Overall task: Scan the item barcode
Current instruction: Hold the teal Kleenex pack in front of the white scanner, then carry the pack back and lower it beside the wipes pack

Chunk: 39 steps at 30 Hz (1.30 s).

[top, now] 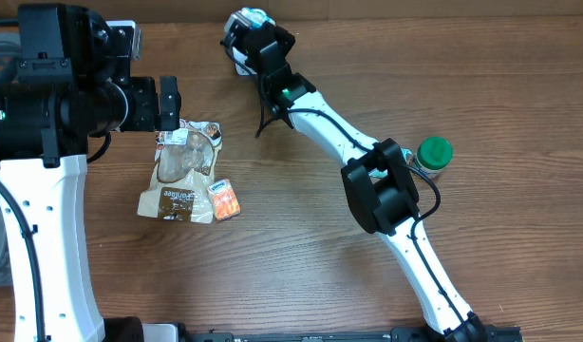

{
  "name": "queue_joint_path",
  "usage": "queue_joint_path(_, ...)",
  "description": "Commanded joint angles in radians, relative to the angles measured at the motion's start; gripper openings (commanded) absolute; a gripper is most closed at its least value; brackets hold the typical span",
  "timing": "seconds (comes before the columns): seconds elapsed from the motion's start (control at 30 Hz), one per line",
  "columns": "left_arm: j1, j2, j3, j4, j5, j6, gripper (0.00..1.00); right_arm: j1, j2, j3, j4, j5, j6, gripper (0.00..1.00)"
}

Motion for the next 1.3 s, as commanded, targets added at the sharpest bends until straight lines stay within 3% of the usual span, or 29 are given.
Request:
queue_joint_path(0.0, 0.003, -0.004, 0.012, 0.001, -0.003, -0.003, 1.00, 0.005, 0.000, 0.009, 0.003, -0.034, -0.055, 0.04)
queue_joint_path(0.57, 0.003, -0.004, 0.012, 0.001, -0.003, -0.002, 1.00, 0.007, -0.013, 0.009, 0.008, -0.033, -0.050, 0.04)
queue_joint_path(0.8, 0.003, -0.004, 0.012, 0.001, -0.003, -0.002, 1.00, 0.007, -0.143, 0.009, -0.050, -0.034, 0.236, 0.04)
queue_joint_path(1.0, 0.003, -0.004, 0.012, 0.001, -0.003, -0.003, 1.00, 0.007, -0.360, 0.009, -0.331, -0.091, 0.566, 0.04)
queue_joint_path(1.13, 0.003, -0.004, 0.012, 0.001, -0.003, -0.003, 1.00, -0.008, -0.529, 0.009, -0.660, -0.155, 0.872, 0.04)
queue_joint_path(1.27, 0.003, -0.004, 0.012, 0.001, -0.003, -0.003, 1.00, -0.039, -0.655, 0.009, -1.029, -0.156, 1.017, 0.04)
